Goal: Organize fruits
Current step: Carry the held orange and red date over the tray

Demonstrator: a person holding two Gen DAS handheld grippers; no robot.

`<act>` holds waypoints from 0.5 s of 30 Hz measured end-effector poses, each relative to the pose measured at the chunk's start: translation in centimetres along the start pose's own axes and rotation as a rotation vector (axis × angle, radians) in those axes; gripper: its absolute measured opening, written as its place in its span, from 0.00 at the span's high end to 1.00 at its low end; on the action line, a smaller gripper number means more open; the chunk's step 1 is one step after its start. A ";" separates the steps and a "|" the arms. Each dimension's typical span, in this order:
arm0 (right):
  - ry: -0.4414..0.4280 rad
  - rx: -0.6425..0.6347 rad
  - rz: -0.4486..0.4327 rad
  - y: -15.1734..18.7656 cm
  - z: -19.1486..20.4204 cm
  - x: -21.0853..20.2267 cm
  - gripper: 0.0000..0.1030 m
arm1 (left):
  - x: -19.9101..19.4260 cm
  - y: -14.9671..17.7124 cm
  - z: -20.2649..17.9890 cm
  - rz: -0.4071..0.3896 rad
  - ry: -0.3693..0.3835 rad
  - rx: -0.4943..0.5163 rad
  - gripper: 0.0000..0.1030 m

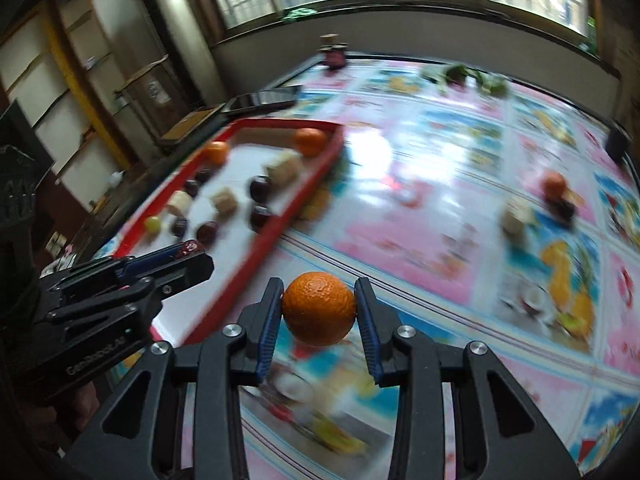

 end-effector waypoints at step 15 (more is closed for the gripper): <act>-0.121 -0.105 0.061 -1.0 8.4 6.3 0.63 | 0.7 0.3 9.8 0.023 -0.156 -0.105 0.79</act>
Point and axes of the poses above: each gripper's, at about its wrist camera, not at the fingertips, and x roughly the way its jaws point, z to its left, y to its underside, the point moved 7 cm from there along x, roughly the way its jaws point, and after that the axes turned 14 degrees about -z, right-handed, at the moved point
